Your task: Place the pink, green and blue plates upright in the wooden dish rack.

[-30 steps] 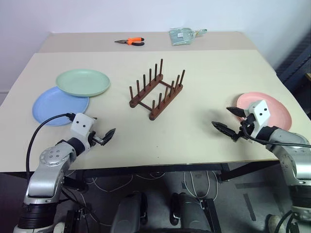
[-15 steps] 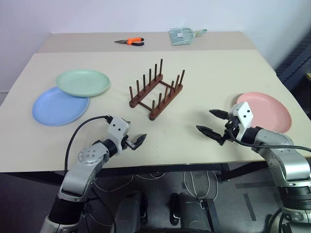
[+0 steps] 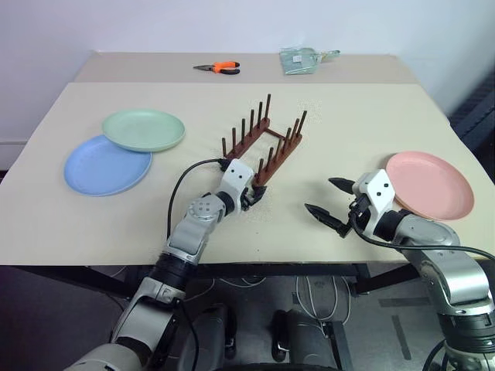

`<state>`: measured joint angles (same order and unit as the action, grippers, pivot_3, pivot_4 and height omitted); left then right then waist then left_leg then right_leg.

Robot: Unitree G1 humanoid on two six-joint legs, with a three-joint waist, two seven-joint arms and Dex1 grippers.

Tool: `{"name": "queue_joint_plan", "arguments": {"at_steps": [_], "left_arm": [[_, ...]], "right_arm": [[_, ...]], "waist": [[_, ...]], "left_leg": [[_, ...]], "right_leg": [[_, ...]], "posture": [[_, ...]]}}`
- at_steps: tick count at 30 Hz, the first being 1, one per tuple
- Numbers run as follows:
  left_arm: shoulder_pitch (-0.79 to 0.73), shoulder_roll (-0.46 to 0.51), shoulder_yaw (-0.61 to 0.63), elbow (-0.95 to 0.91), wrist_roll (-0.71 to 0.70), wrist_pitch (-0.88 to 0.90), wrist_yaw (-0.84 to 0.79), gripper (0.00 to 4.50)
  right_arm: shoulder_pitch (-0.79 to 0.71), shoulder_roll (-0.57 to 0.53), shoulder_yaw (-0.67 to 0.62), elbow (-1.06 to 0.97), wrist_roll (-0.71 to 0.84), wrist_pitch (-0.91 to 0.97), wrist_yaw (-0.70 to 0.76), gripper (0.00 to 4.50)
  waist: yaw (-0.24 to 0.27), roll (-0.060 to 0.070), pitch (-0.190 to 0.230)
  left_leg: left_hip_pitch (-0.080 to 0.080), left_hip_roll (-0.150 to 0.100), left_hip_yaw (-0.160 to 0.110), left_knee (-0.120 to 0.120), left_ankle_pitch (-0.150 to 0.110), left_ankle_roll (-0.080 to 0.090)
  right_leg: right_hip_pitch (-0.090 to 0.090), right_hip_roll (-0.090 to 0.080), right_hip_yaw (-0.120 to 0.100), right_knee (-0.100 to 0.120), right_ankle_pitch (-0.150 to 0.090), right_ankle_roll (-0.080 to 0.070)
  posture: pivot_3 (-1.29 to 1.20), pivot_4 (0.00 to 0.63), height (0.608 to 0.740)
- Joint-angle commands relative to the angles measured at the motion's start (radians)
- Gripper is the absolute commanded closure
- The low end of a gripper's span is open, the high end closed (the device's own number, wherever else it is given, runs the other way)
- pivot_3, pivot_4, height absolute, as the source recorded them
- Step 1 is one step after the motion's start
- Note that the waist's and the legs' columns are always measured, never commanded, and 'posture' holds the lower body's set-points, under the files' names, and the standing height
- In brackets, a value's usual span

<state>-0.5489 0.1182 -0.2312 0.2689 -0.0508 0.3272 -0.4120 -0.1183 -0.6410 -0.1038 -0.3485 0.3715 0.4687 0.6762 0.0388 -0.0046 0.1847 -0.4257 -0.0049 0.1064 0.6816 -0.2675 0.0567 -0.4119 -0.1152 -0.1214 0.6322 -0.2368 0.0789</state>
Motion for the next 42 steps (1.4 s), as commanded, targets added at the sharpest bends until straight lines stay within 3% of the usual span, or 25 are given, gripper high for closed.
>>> {"name": "queue_joint_plan", "arguments": {"at_steps": [1,2,10,16,17,21,22,24,27,32,37,42], "left_arm": [[0.011,0.021,-0.015,0.015,0.015,-0.029,-0.048,3.22],[0.012,0.033,-0.019,0.012,0.011,-0.04,-0.078,3.77],[-0.027,0.174,-0.089,0.021,-0.044,-0.176,-0.5,3.77],[-0.087,0.181,-0.082,0.194,-0.005,-0.311,-0.557,3.77],[-0.089,0.183,-0.071,0.211,-0.004,-0.308,-0.544,2.72],[-0.061,0.223,-0.031,0.188,0.011,-0.239,-0.489,0.78],[-0.038,0.25,-0.019,0.151,0.011,-0.204,-0.481,0.35],[0.043,0.315,0.011,-0.001,-0.034,-0.101,-0.509,0.28],[0.146,0.371,0.037,-0.236,-0.138,0.053,-0.556,1.14],[0.189,0.337,-0.036,-0.475,-0.172,0.232,-0.503,3.73],[0.134,0.253,-0.169,-0.409,0.014,0.255,-0.322,3.73],[0.081,0.213,-0.153,-0.246,0.122,0.203,-0.141,3.73]], "right_arm": [[-0.001,-0.023,-0.032,0.006,-0.018,-0.047,0.012,0.0],[0.002,-0.028,-0.033,0.013,-0.024,-0.056,0.016,0.0],[0.025,-0.072,-0.081,0.083,-0.054,-0.117,0.042,0.0],[0.032,-0.077,-0.098,0.096,-0.067,-0.136,0.034,0.0],[0.036,-0.077,-0.098,0.091,-0.069,-0.135,0.032,0.0],[0.051,-0.089,-0.1,0.067,-0.076,-0.111,0.032,0.0],[0.053,-0.097,-0.098,0.065,-0.078,-0.101,0.036,0.0],[0.054,-0.116,-0.088,0.07,-0.083,-0.074,0.045,0.55],[0.05,-0.131,-0.061,0.085,-0.097,-0.056,0.048,1.79],[0.005,-0.115,0.018,0.181,-0.191,-0.082,0.013,4.47],[-0.096,-0.053,0.122,0.26,-0.252,-0.085,-0.007,4.47],[-0.236,0.024,0.192,0.43,-0.346,-0.104,-0.089,4.47]], "waist": [[0.0,0.0,0.0],[0.0,0.0,0.0],[0.001,0.0,0.0],[-0.002,0.0,0.0],[-0.002,0.0,0.0],[-0.003,0.0,0.0],[-0.008,0.0,0.0],[-0.028,0.001,0.0],[-0.049,0.003,-0.001],[-0.036,0.004,-0.001],[-0.026,0.004,-0.001],[-0.03,0.004,-0.003]], "left_leg": [[0.0,0.0,0.0,0.0,0.0,0.0],[0.0,0.0,0.0,0.0,0.0,0.0],[0.0,0.0,0.0,0.0,0.0,0.0],[0.0,0.0,0.0,0.0,0.0,0.0],[0.0,0.0,0.0,0.0,0.0,0.0],[0.0,0.0,0.0,0.0,-0.001,0.001],[0.0,0.0,0.0,0.0,0.0,0.001],[0.0,0.0,0.0,0.0,0.0,0.0],[0.001,0.001,0.0,-0.001,0.0,0.0],[0.001,-0.001,-0.001,0.0,0.0,0.0],[0.0,-0.001,-0.001,0.001,0.0,0.0],[0.002,-0.001,-0.001,0.001,0.0,0.0]], "right_leg": [[0.0,0.0,0.0,0.0,0.0,0.0],[0.0,0.0,0.0,0.0,0.0,0.0],[0.0,0.0,0.0,-0.001,0.0,0.0],[0.0,-0.001,-0.001,-0.001,0.0,0.0],[0.0,-0.001,-0.001,-0.001,0.0,0.0],[0.0,-0.001,-0.001,-0.001,0.0,0.0],[0.0,-0.001,-0.001,-0.001,0.0,0.0],[0.0,-0.001,0.0,-0.001,0.0,0.0],[0.0,0.0,0.0,0.0,0.0,0.0],[0.001,-0.002,0.0,0.0,0.0,0.0],[0.001,-0.002,0.0,-0.001,0.0,0.001],[0.003,-0.001,0.0,0.0,0.0,0.001]], "posture": [[0.0,0.15,0.74],[0.0,0.15,0.74],[0.0,0.15,0.74],[0.0,0.15,0.74],[0.0,0.15,0.74],[0.0,0.15,0.74],[0.0,0.15,0.74],[0.0,0.15,0.74],[0.0,0.15,0.74],[0.0,0.15,0.74],[0.0,0.15,0.74],[0.0,0.15,0.74]]}}
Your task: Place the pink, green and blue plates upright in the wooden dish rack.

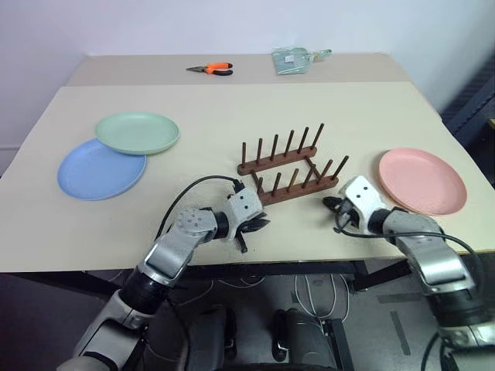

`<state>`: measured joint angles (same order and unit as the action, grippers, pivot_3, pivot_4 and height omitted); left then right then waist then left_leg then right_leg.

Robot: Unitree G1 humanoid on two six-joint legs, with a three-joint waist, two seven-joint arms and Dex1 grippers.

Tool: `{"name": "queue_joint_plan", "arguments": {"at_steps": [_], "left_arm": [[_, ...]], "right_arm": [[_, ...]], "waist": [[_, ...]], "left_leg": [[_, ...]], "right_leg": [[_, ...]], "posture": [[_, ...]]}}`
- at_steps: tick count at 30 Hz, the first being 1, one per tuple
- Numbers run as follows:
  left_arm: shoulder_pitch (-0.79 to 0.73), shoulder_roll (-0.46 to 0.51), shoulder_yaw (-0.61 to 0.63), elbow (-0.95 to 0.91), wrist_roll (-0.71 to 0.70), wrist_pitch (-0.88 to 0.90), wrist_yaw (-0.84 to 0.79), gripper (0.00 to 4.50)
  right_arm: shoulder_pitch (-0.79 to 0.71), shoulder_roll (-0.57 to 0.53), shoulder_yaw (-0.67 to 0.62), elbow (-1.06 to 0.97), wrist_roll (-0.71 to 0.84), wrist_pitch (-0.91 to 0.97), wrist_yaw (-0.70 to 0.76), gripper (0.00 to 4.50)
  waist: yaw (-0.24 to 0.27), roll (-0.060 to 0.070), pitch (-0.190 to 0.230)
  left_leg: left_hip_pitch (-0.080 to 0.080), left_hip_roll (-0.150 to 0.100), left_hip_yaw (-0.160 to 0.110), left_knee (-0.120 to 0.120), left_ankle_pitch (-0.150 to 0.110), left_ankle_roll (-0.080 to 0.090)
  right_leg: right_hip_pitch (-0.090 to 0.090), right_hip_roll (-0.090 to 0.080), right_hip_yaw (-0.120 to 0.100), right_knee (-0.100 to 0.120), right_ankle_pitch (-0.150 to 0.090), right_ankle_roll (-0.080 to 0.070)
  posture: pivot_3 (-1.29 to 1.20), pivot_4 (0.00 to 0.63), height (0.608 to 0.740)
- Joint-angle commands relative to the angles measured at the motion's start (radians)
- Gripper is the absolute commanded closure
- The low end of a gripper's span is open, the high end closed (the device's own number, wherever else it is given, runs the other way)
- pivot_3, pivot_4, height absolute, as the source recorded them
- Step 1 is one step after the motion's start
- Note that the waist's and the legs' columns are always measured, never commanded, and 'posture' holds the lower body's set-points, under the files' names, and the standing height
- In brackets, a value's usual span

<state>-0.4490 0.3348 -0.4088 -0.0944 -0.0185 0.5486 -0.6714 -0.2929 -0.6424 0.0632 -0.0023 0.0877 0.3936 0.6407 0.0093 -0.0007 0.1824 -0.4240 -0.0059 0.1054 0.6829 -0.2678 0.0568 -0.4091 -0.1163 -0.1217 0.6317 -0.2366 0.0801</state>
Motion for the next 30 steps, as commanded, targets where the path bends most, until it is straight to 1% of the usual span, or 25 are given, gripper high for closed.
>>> {"name": "queue_joint_plan", "arguments": {"at_steps": [1,5,7,10,12,13,14,16,19,20,22,24,26,28,30], "left_arm": [[-0.038,-0.015,0.041,0.161,0.098,-0.03,0.155,3.73],[-0.103,-0.04,0.084,0.3,0.091,-0.09,0.219,3.73],[-0.128,-0.044,0.1,0.345,0.085,-0.133,0.231,3.73],[-0.163,-0.052,0.132,0.422,0.089,-0.147,0.284,3.73],[-0.164,-0.045,0.127,0.428,0.09,-0.167,0.273,3.73],[-0.158,-0.04,0.119,0.418,0.092,-0.173,0.262,3.74],[-0.148,-0.034,0.111,0.398,0.093,-0.174,0.247,3.74],[-0.123,-0.022,0.101,0.349,0.096,-0.185,0.227,3.74],[-0.067,-0.012,0.111,0.226,0.057,-0.195,0.17,3.74],[-0.048,-0.008,0.112,0.182,0.044,-0.2,0.15,3.74],[-0.007,0.0,0.115,0.084,-0.001,-0.195,0.091,3.74],[0.018,0.002,0.116,0.018,-0.037,-0.185,0.044,3.74],[0.028,0.0,0.12,-0.018,-0.066,-0.166,0.01,3.74],[0.027,0.001,0.119,-0.033,-0.071,-0.161,-0.003,3.74],[0.019,0.001,0.122,-0.032,-0.064,-0.153,0.0,3.74]], "right_arm": [[-0.095,0.041,0.035,0.135,-0.085,-0.047,-0.078,4.47],[-0.206,0.086,0.036,0.298,-0.131,-0.115,-0.143,4.47],[-0.24,0.093,0.038,0.348,-0.142,-0.149,-0.149,4.47],[-0.259,0.09,0.025,0.374,-0.143,-0.176,-0.153,4.47],[-0.24,0.069,0.003,0.34,-0.118,-0.172,-0.119,4.47],[-0.223,0.051,-0.015,0.314,-0.108,-0.164,-0.108,3.96],[-0.201,0.024,-0.037,0.278,-0.105,-0.16,-0.102,3.69],[-0.156,-0.025,-0.099,0.202,-0.092,-0.135,-0.105,2.72],[-0.064,-0.111,-0.199,0.085,-0.072,-0.058,-0.096,1.15],[-0.031,-0.137,-0.217,0.06,-0.07,-0.035,-0.084,0.7],[0.038,-0.173,-0.246,0.025,-0.055,-0.001,-0.052,0.7],[0.068,-0.185,-0.257,0.036,-0.046,0.032,-0.038,0.7],[0.066,-0.187,-0.24,0.087,-0.066,0.029,-0.041,0.7],[0.028,-0.173,-0.225,0.157,-0.081,0.028,-0.067,0.7],[-0.017,-0.162,-0.21,0.22,-0.098,0.018,-0.095,1.23]], "waist": [[-0.001,0.0,0.0],[-0.006,0.0,-0.001],[-0.007,0.0,-0.001],[-0.01,0.0,-0.001],[-0.016,0.0,-0.001],[-0.019,0.0,-0.001],[-0.02,0.0,-0.001],[-0.019,0.001,-0.001],[-0.019,0.001,-0.001],[-0.019,0.001,-0.001],[-0.019,0.001,-0.001],[-0.021,0.001,-0.001],[-0.02,0.002,0.0],[-0.022,0.003,0.0],[-0.021,0.003,0.0]], "left_leg": [[0.001,0.0,0.0,0.0,0.0,0.0],[0.002,0.0,0.0,0.0,0.0,-0.001],[0.002,0.0,0.0,0.0,0.0,-0.001],[0.002,0.0,0.0,0.0,0.001,-0.001],[0.002,0.0,0.0,0.0,0.001,-0.001],[0.002,0.0,0.001,0.0,0.001,-0.001],[0.002,0.0,0.001,0.0,0.001,-0.001],[0.001,0.0,0.0,-0.001,0.001,-0.001],[0.001,0.0,0.001,-0.002,0.0,-0.001],[0.001,0.0,0.001,-0.002,0.0,-0.001],[0.001,0.0,0.0,-0.002,0.0,-0.001],[0.001,0.0,0.0,-0.002,0.0,-0.001],[0.001,0.0,0.0,-0.002,0.0,-0.001],[0.001,0.0,0.0,-0.002,0.0,-0.001],[0.001,0.0,0.0,-0.002,0.0,-0.001]], "right_leg": [[0.0,0.0,0.0,0.0,0.0,0.0],[0.001,0.0,0.0,0.001,0.0,0.0],[0.001,0.0,0.0,0.001,0.0,0.0],[0.001,0.0,0.0,0.001,0.0,0.0],[0.001,0.0,0.0,0.001,0.0,0.0],[0.001,0.0,0.0,0.001,0.0,0.0],[0.001,0.0,0.0,0.001,0.0,0.0],[0.001,0.0,0.0,0.001,0.0,0.0],[0.0,-0.001,0.0,0.0,0.0,0.0],[0.0,-0.001,0.0,0.0,0.0,0.0],[0.0,-0.001,0.0,-0.001,0.0,0.0],[0.0,-0.001,0.0,-0.001,0.0,0.0],[0.0,-0.002,0.0,-0.001,0.0,0.0],[0.0,-0.002,0.0,-0.001,0.0,0.0],[0.0,-0.002,0.0,-0.001,0.0,0.0]], "posture": [[0.0,0.15,0.74],[0.0,0.15,0.74],[0.0,0.15,0.74],[0.0,0.15,0.74],[0.0,0.15,0.74],[0.0,0.15,0.74],[0.0,0.15,0.74],[0.0,0.15,0.74],[0.0,0.15,0.74],[0.0,0.15,0.74],[0.0,0.15,0.74],[0.0,0.15,0.74],[0.0,0.15,0.74],[0.0,0.15,0.74],[0.0,0.15,0.74]]}}
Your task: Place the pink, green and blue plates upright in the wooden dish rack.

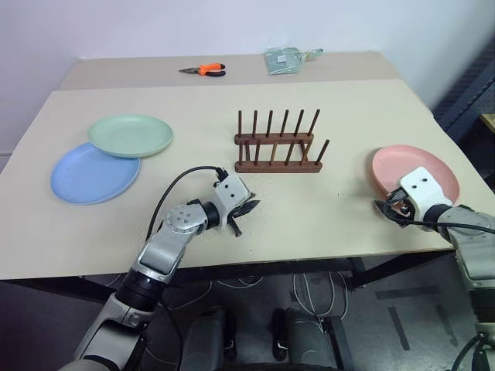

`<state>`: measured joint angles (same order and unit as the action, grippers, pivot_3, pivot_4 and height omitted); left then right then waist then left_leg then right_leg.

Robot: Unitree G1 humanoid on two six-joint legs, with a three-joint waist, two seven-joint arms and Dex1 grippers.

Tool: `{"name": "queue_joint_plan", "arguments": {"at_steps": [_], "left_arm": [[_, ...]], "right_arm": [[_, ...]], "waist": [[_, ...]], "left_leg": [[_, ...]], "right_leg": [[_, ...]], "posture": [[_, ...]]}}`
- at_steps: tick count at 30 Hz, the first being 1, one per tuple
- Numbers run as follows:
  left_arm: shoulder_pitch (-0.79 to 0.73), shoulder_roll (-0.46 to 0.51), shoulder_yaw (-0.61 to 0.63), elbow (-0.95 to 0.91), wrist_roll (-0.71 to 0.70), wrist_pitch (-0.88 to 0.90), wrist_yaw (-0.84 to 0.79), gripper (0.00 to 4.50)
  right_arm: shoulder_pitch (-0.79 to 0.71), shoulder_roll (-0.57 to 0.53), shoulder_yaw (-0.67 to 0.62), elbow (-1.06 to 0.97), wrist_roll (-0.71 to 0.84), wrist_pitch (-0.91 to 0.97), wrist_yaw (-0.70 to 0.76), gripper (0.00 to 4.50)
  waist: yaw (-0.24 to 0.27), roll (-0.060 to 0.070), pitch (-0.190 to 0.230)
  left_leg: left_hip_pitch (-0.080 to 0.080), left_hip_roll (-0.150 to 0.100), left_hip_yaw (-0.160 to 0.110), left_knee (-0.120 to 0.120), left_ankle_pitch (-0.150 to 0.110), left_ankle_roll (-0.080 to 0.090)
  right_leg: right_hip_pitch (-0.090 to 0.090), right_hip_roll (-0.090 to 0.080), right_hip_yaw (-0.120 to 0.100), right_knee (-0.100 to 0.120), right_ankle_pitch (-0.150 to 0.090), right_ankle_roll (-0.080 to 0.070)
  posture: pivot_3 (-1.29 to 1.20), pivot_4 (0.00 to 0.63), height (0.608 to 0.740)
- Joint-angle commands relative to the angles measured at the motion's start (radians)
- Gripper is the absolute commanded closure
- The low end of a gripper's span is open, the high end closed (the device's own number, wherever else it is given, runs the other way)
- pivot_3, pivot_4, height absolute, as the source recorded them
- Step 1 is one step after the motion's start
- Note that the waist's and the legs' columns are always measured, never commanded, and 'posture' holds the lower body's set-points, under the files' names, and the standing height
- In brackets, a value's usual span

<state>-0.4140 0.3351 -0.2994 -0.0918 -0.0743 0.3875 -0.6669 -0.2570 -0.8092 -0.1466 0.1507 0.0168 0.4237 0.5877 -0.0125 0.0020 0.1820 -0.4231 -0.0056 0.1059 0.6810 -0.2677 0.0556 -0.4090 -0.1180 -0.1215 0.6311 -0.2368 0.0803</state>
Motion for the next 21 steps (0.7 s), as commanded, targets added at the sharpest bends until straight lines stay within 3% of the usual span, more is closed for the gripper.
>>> {"name": "queue_joint_plan", "arguments": {"at_steps": [1,6,7,10,13,15,19,21], "left_arm": [[-0.02,0.001,0.014,-0.032,-0.005,0.009,-0.004,3.74],[-0.017,0.009,0.024,-0.037,-0.002,0.012,0.002,3.74],[-0.013,0.011,0.028,-0.042,-0.003,0.012,0.005,3.74],[-0.002,0.018,0.044,-0.052,-0.006,0.018,0.015,3.74],[0.008,0.026,0.077,-0.057,-0.016,0.029,0.027,3.74],[0.01,0.034,0.09,-0.053,-0.019,0.029,0.024,3.74],[0.007,0.052,0.116,-0.04,-0.025,0.025,0.013,3.74],[0.004,0.055,0.133,-0.041,-0.046,0.028,0.001,3.74]], "right_arm": [[-0.069,0.008,0.006,0.088,-0.028,-0.016,-0.046,1.57],[-0.098,-0.002,0.058,0.139,-0.08,-0.104,-0.065,4.15],[-0.102,0.0,0.055,0.133,-0.076,-0.119,-0.068,4.48],[-0.123,-0.001,0.027,0.077,-0.053,-0.201,-0.064,4.48],[-0.202,0.039,-0.068,-0.073,0.11,-0.18,-0.02,4.48],[-0.283,0.095,-0.152,-0.16,0.293,-0.04,-0.016,4.48],[-0.486,0.205,-0.344,-0.289,0.863,0.351,-0.087,4.48],[-0.548,0.241,-0.37,-0.29,0.992,0.449,-0.167,4.48]], "waist": [[0.002,0.0,0.0],[0.007,0.0,0.0],[0.008,0.0,0.0],[0.007,0.0,0.0],[-0.004,0.004,0.002],[-0.005,0.004,0.003],[0.009,0.004,0.002],[0.018,0.003,0.002]], "left_leg": [[0.0,0.0,0.0,0.0,0.0,0.0],[-0.002,0.0,0.0,0.0,0.0,0.001],[-0.002,0.0,0.0,0.0,0.0,0.001],[-0.002,-0.001,0.0,0.0,0.0,0.001],[-0.002,0.0,0.0,0.0,0.0,0.001],[-0.002,0.0,0.001,0.0,0.001,0.0],[-0.003,0.001,-0.001,0.0,0.001,-0.001],[-0.003,0.001,-0.003,0.0,0.0,0.001]], "right_leg": [[0.0,0.0,0.0,0.0,0.0,0.0],[-0.001,0.001,0.0,0.0,0.0,0.0],[-0.001,0.001,-0.001,0.0,0.0,0.0],[-0.001,0.001,-0.001,0.0,0.0,0.0],[-0.002,0.001,0.0,0.0,0.0,0.001],[-0.003,0.002,0.001,0.001,0.0,0.0],[-0.003,0.002,0.0,0.001,0.0,0.0],[-0.002,0.0,-0.002,-0.001,0.0,0.0]], "posture": [[0.0,0.15,0.74],[0.0,0.15,0.74],[0.0,0.15,0.74],[0.0,0.15,0.74],[0.0,0.15,0.74],[0.0,0.15,0.74],[0.0,0.15,0.74],[0.0,0.15,0.74]]}}
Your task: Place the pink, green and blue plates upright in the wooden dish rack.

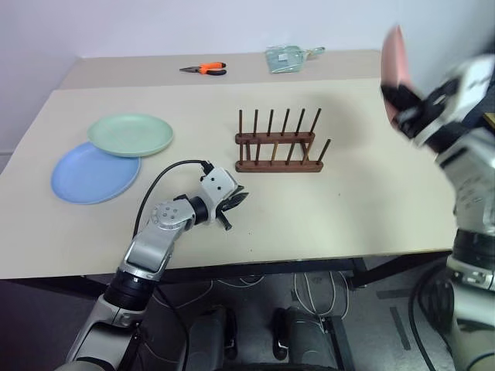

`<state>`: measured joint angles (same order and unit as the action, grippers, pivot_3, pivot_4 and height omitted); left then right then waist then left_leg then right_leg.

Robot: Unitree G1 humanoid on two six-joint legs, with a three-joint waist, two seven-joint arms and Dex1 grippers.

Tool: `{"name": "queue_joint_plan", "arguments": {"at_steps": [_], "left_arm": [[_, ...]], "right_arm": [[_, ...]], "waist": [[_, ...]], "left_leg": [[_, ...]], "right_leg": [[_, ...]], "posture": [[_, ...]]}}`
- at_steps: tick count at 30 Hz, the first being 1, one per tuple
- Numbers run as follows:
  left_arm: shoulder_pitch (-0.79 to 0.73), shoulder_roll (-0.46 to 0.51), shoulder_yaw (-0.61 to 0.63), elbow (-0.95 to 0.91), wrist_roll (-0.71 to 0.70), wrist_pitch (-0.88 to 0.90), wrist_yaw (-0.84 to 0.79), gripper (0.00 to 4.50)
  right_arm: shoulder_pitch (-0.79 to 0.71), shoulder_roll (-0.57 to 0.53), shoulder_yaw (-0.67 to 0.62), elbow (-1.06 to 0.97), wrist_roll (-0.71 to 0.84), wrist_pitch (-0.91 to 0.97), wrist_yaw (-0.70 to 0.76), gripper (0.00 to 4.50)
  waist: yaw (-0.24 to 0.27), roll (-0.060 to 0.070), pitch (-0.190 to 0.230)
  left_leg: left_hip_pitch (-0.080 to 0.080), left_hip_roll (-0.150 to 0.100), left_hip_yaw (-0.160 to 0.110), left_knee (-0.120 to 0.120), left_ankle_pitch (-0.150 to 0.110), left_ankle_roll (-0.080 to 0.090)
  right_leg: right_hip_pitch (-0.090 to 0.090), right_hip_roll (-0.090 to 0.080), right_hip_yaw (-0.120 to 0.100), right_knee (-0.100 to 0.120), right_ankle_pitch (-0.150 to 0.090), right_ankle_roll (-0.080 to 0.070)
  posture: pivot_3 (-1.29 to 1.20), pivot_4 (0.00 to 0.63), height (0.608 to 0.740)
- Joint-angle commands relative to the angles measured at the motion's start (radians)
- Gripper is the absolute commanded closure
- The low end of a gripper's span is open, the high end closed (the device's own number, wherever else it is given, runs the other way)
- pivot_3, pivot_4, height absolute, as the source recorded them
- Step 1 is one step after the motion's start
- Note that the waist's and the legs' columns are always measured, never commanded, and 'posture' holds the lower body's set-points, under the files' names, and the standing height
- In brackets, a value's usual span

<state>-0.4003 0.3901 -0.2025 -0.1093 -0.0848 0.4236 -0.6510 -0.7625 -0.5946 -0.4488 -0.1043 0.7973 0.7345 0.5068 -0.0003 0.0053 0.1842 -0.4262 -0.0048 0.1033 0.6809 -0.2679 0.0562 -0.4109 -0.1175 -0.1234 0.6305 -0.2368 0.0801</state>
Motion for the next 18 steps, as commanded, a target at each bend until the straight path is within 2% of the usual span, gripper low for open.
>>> {"name": "queue_joint_plan", "arguments": {"at_steps": [1,6,12,18], "left_arm": [[-0.01,0.001,0.046,-0.026,-0.05,-0.007,-0.021,3.74],[-0.005,0.005,0.079,-0.051,-0.095,0.005,-0.038,3.74],[0.008,0.011,0.082,-0.087,-0.123,0.028,-0.043,3.74],[0.014,0.011,0.08,-0.105,-0.128,0.047,-0.04,3.74]], "right_arm": [[-0.068,0.042,-0.069,-0.032,0.258,0.177,-0.13,4.48],[-0.132,0.095,-0.071,0.003,0.394,0.254,-0.307,4.48],[-0.115,0.099,-0.04,0.057,0.406,0.272,-0.334,4.48],[-0.136,0.098,-0.041,0.225,0.392,0.284,-0.338,4.48]], "waist": [[0.01,0.0,0.0],[0.011,0.0,0.0],[0.009,0.0,0.0],[0.008,0.0,0.0]], "left_leg": [[0.0,-0.001,0.0,0.0,0.0,0.001],[-0.001,-0.003,0.001,0.0,-0.002,0.002],[-0.002,-0.003,0.002,0.0,-0.001,0.003],[-0.002,-0.003,0.004,0.0,-0.001,0.003]], "right_leg": [[0.0,-0.001,0.0,0.0,0.0,0.0],[-0.001,-0.004,0.0,-0.001,0.0,0.0],[-0.002,-0.002,0.001,0.0,0.0,0.0],[-0.002,-0.001,0.001,0.0,0.0,0.001]], "posture": [[0.0,0.15,0.74],[0.0,0.15,0.74],[0.0,0.15,0.74],[0.0,0.15,0.74]]}}
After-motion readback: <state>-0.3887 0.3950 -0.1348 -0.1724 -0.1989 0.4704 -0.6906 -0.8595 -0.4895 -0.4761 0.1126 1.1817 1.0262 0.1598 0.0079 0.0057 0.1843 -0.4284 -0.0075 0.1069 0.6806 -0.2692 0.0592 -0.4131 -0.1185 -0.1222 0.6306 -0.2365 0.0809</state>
